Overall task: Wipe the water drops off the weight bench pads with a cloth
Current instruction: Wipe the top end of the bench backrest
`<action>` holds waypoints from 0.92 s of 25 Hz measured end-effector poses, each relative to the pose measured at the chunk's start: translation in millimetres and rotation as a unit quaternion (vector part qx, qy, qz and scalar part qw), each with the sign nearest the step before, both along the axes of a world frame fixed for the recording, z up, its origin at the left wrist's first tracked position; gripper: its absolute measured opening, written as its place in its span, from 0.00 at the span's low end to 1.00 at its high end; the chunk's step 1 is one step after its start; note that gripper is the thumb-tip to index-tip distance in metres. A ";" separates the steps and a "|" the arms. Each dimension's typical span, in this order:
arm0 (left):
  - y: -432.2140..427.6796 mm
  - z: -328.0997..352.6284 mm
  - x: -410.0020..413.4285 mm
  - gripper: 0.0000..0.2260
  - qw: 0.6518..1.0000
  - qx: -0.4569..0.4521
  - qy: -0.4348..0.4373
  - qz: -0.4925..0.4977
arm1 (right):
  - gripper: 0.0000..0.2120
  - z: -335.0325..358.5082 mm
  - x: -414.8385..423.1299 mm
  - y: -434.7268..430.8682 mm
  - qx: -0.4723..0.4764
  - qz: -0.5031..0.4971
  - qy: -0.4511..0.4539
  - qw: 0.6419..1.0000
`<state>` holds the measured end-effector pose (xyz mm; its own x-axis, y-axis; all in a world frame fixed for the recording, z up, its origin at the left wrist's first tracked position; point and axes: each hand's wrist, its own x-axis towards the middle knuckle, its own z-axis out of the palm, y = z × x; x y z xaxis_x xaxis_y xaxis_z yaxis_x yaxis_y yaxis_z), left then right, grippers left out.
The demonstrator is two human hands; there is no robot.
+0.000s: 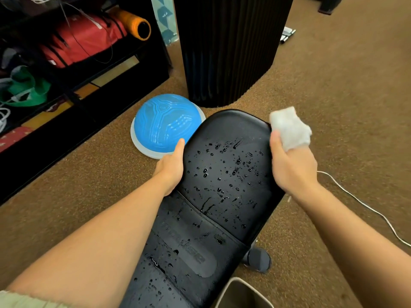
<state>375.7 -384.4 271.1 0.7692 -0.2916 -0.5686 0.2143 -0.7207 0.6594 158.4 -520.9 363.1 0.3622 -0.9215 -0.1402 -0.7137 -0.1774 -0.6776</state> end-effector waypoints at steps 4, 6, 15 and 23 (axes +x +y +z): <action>3.4 1.6 -1.0 0.51 1.000 -0.019 0.000 -0.007 | 0.35 6.5 70.1 -10.7 -0.178 0.271 0.138 0.936; 4.7 4.0 -1.5 0.51 0.999 -0.035 -0.003 -0.011 | 0.34 -6.5 86.3 -7.1 -0.256 0.366 0.187 0.875; 3.6 2.6 -0.3 0.46 1.000 -0.022 0.006 -0.001 | 0.28 -28.4 11.0 -1.4 -0.294 0.351 0.207 0.865; 4.6 3.5 -1.3 0.43 0.999 -0.046 -0.005 -0.018 | 0.27 -28.1 76.0 2.3 -0.293 0.397 0.214 0.843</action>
<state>374.4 -379.7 274.7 0.7628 -0.3687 -0.5312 0.1832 -0.6646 0.7244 234.4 -518.6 335.1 0.9294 -0.3685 -0.0208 -0.3689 -0.9293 -0.0180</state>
